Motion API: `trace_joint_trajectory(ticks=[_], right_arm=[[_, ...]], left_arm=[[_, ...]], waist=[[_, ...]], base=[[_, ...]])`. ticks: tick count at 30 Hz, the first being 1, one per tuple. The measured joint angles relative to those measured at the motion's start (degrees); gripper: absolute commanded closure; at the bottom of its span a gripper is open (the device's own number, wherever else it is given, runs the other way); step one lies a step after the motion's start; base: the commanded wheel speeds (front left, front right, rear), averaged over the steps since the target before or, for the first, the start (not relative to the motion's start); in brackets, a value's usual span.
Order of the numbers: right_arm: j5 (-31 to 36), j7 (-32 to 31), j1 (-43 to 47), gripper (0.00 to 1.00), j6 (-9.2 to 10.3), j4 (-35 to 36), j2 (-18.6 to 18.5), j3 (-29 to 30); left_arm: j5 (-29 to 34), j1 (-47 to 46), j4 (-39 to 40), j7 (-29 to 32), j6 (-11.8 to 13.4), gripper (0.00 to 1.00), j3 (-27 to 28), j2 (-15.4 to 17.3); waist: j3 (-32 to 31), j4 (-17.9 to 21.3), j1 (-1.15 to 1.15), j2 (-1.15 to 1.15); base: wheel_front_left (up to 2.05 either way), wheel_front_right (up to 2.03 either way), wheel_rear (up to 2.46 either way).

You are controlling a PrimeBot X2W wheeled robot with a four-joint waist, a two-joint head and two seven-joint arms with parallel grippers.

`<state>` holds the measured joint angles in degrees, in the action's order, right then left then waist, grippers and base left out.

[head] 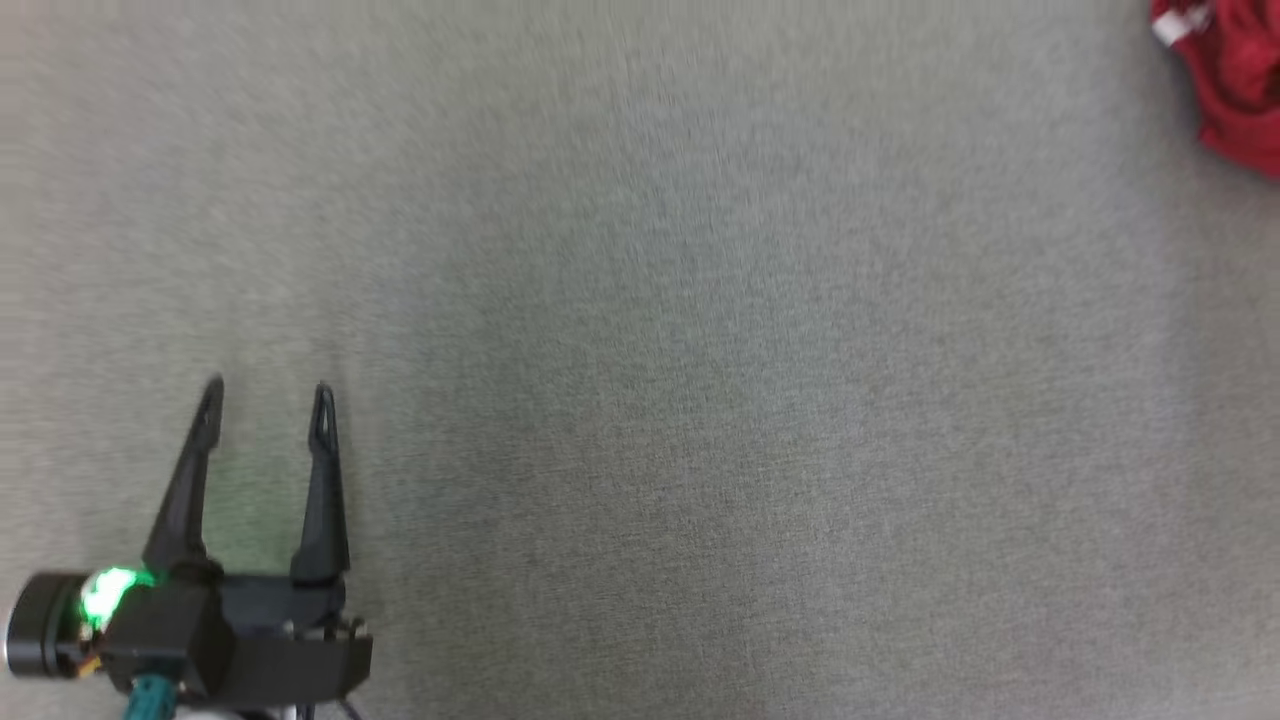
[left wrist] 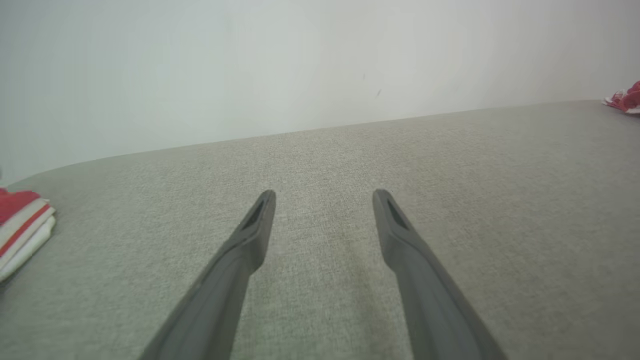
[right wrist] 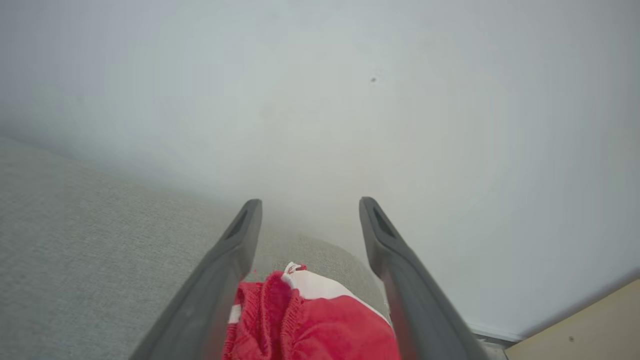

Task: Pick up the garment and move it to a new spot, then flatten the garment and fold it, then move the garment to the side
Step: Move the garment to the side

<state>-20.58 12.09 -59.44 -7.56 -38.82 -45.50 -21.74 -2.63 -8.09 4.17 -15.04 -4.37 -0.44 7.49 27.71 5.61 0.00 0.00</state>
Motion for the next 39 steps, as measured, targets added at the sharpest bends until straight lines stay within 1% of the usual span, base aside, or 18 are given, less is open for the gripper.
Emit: trace_joint_trajectory(ticks=[4, 5, 14, 19, 29, 34, 39], right_arm=[[0.03, 1.03, 5.36, 0.0, 0.0, 1.81, 5.19, 2.14], [0.03, 1.03, 5.36, 0.0, 0.0, 1.81, 5.19, 2.14], [1.2, 2.05, 18.63, 0.0, 0.0, 6.82, 16.18, 8.13], [3.11, 2.45, 27.07, 0.0, 0.0, 10.4, 21.02, 10.76], [4.65, 2.67, 42.41, 0.0, 0.0, 17.78, 27.05, 15.15], [5.59, 2.83, 49.53, 0.0, 0.0, 21.58, 29.87, 18.75], [6.36, 2.89, 55.49, 0.0, 0.0, 24.46, 33.04, 20.08]], left_arm=[[-0.2, 2.55, -0.73, 0.0, 0.16, 0.0, 0.48, -0.66], [-0.2, 2.55, -0.73, 0.0, 0.16, 0.0, 0.48, -0.66], [-0.91, 8.01, -2.9, -0.01, 0.07, 0.0, 1.41, -1.96], [-1.18, 9.86, -4.71, -0.01, -0.22, 0.0, 2.01, -2.37], [-1.16, 12.86, -6.25, -0.01, -0.67, 0.0, 3.2, -2.75], [-1.16, 13.52, -7.15, -0.01, -1.09, 0.0, 3.28, -2.97], [-1.34, 13.63, -8.33, -0.01, -1.51, 0.0, 3.57, -2.98]], waist=[[-4.25, -0.88, 0.0, 0.0], [-4.25, -0.88, 0.0, 0.0], [-13.65, -3.31, 0.01, -0.01], [-18.12, -4.69, 0.01, -0.01], [-24.71, -6.3, 0.01, -0.01], [-26.3, -6.4, 0.01, -0.01], [-27.19, -6.32, 0.0, -0.01]], base=[[0.0, 0.0, 0.0], [0.0, 0.0, 0.0], [0.0, 0.0, 0.0], [0.0, 0.0, 0.0], [0.0, 0.0, 0.0], [0.0, 0.0, 0.0], [0.0, 0.0, 0.0]])
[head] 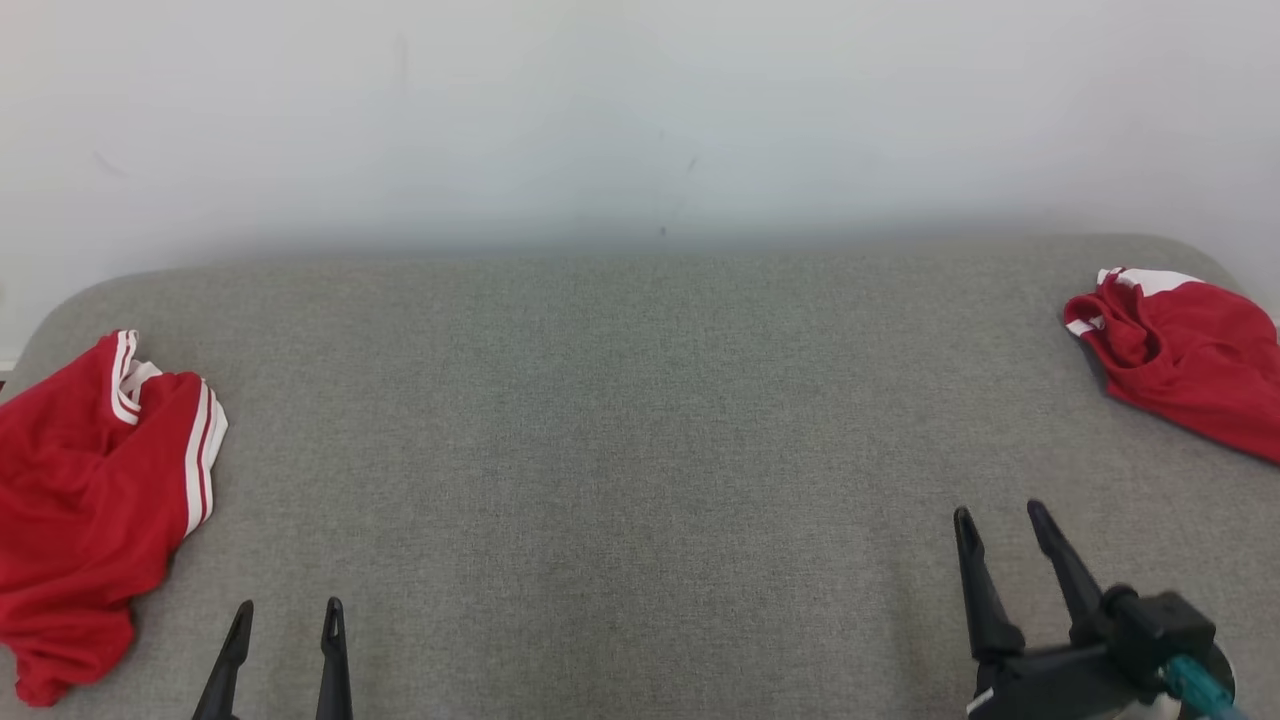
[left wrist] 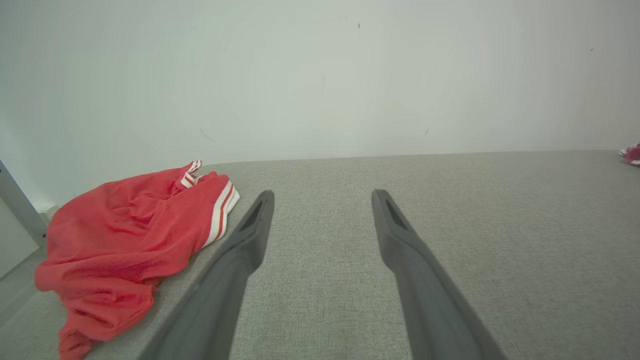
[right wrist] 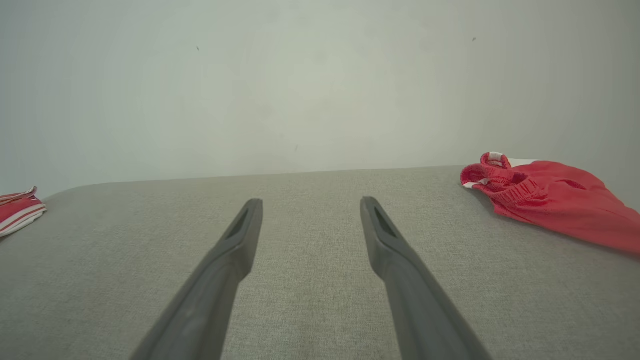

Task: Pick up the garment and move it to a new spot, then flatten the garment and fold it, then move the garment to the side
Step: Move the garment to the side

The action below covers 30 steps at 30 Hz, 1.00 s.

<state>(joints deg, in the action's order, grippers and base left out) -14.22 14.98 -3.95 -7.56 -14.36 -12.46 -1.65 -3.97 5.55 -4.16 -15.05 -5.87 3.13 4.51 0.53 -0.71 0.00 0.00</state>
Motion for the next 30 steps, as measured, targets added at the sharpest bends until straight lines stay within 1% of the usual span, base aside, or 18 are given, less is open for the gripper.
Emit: trace_joint_trajectory(ticks=[5, 9, 22, 30], right_arm=[[0.88, 0.11, 4.94, 0.0, 0.0, 3.31, 2.9, 0.98], [1.68, 0.15, 6.82, 0.0, 0.0, 4.49, 4.47, 1.03], [2.44, 0.15, 7.64, 0.0, 0.0, 3.55, 6.92, 1.83], [3.24, 0.15, 7.79, 0.0, 0.0, 2.87, 7.35, 1.74]], left_arm=[[-0.03, 0.24, -0.34, 0.0, -0.19, 0.0, 0.38, -0.03], [-0.03, 0.78, -0.36, 0.0, -0.18, 0.0, 0.46, -0.32], [0.31, 0.09, -3.38, 0.0, -0.76, 0.0, -0.1, -0.29], [0.45, -0.36, -4.79, 0.0, -1.04, 0.0, -0.32, 0.02]], waist=[[-0.58, 0.1, 0.0, 0.0], [-0.74, 0.36, 0.0, 0.0], [-1.2, -0.24, 0.0, 0.0], [-1.29, -0.42, 0.0, 0.0]], base=[[0.0, 0.0, 0.0], [0.0, 0.0, 0.0], [0.0, 0.0, 0.0], [0.0, 0.0, 0.0]])
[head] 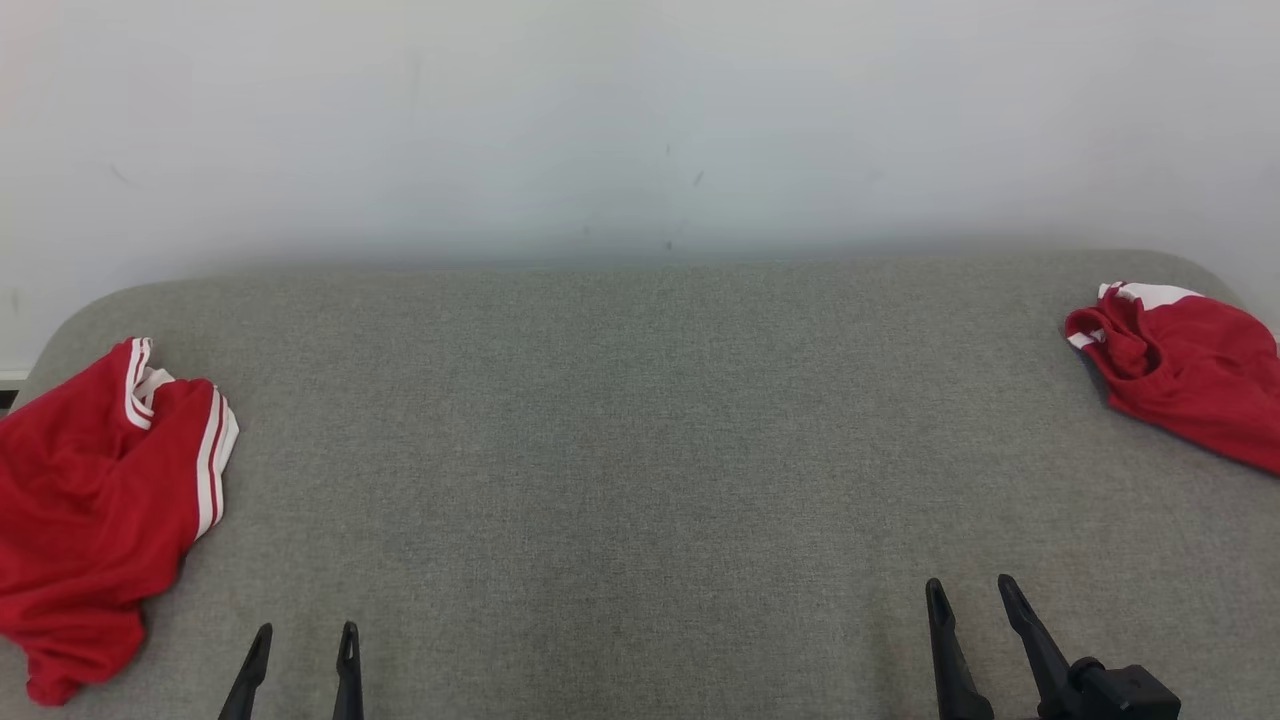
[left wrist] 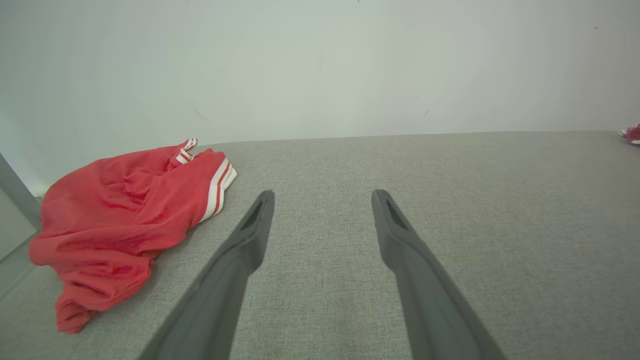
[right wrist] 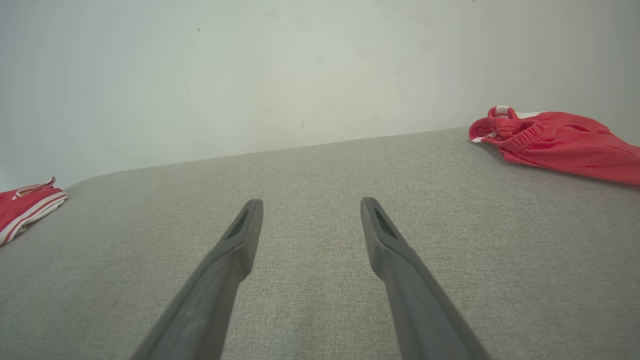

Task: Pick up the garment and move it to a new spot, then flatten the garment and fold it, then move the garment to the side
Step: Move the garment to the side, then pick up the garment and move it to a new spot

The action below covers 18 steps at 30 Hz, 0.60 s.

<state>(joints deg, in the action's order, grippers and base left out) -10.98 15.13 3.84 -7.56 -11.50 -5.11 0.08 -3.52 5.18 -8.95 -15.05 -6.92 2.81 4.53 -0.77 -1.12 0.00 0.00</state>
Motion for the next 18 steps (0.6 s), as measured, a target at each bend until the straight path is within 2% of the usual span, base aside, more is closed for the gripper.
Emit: trace_joint_trajectory(ticks=[12, 18], right_arm=[[0.16, 0.0, 0.37, 0.0, 0.0, -0.3, 0.13, 0.53], [0.15, 0.0, 0.88, 0.0, 0.0, -0.42, 0.46, 0.63]], left_arm=[[0.1, -0.66, -0.43, 0.0, -0.14, 0.0, -0.22, -0.09], [0.36, -1.09, -0.86, 0.0, -0.15, 0.0, -0.29, -0.03]], waist=[[0.05, -1.02, 0.0, 0.0], [-0.12, -3.87, 0.0, 0.0]], base=[[0.0, 0.0, 0.0], [0.0, 0.0, 0.0]])
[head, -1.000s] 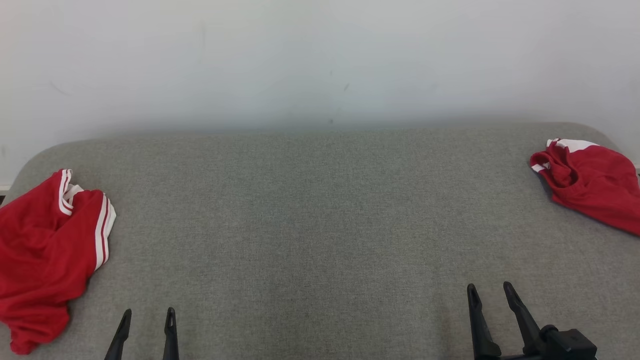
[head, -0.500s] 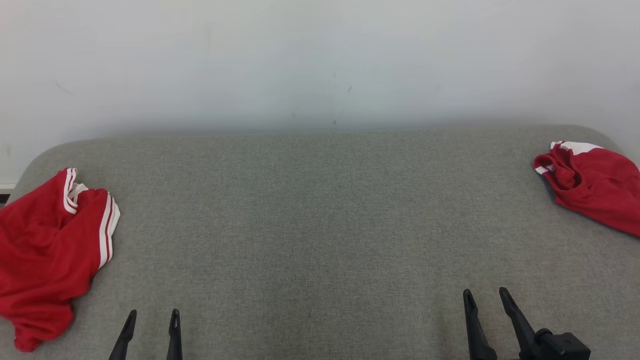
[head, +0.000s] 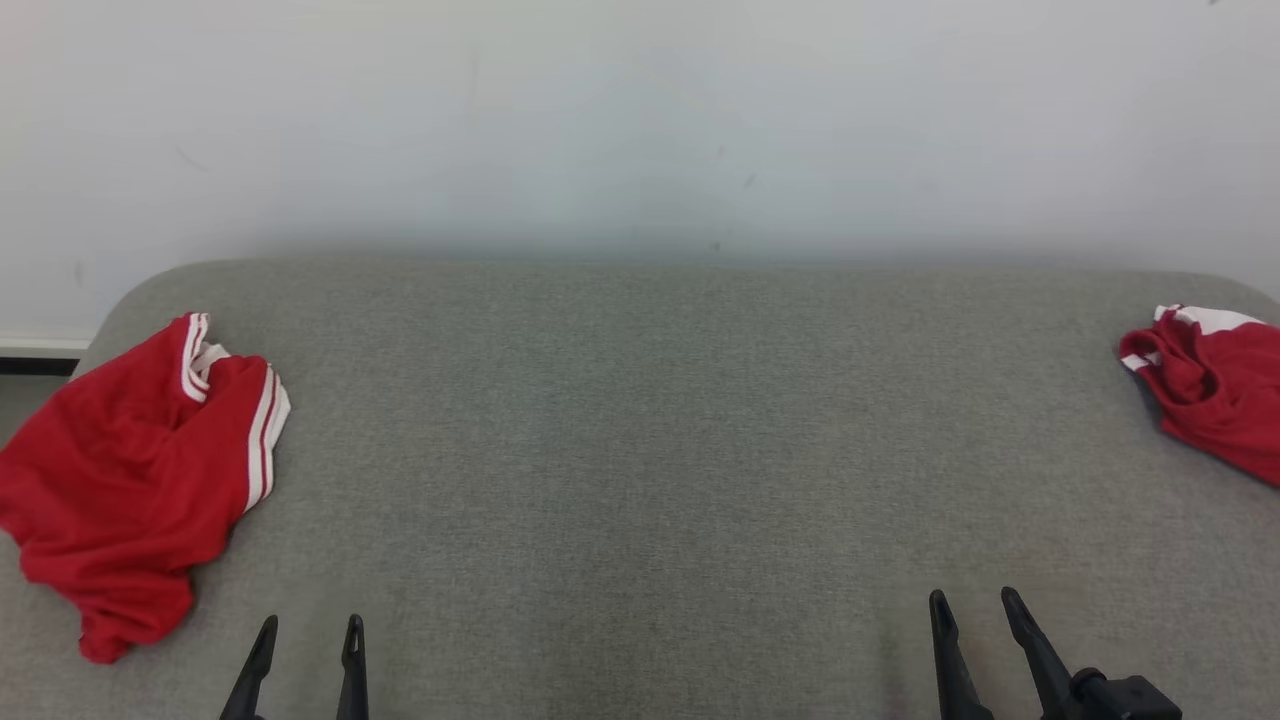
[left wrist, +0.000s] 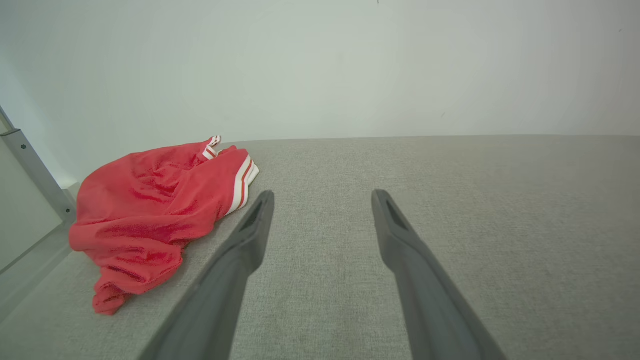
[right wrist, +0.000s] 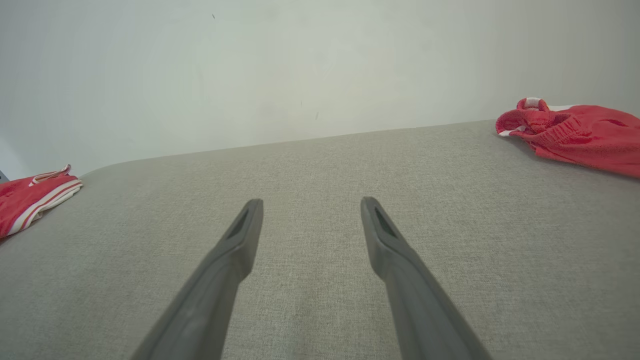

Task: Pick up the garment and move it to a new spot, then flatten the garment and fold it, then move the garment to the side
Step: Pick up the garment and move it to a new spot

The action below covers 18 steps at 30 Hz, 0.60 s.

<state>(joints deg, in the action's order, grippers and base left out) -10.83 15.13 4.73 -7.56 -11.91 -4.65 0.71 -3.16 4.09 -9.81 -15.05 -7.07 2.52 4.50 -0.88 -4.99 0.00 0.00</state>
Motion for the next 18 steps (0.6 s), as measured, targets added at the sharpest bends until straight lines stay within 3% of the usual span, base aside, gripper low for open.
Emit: trace_joint_trajectory(ticks=[6, 18], right_arm=[[-0.07, 0.0, 0.5, 0.0, 0.0, -0.18, 0.29, 0.35], [-0.15, 0.0, 1.46, 0.0, 0.0, -0.51, 1.02, 0.19]], left_arm=[[0.07, 0.05, -0.27, 0.0, 0.01, 0.0, 0.03, 0.31], [-0.1, 0.43, -0.62, 0.0, 0.1, 0.0, 0.73, 1.56]], waist=[[-0.15, -3.36, 0.0, 0.0], [-0.55, -13.74, 0.0, 0.0]], base=[[0.0, 0.0, 0.0], [0.0, 0.0, 0.0]])
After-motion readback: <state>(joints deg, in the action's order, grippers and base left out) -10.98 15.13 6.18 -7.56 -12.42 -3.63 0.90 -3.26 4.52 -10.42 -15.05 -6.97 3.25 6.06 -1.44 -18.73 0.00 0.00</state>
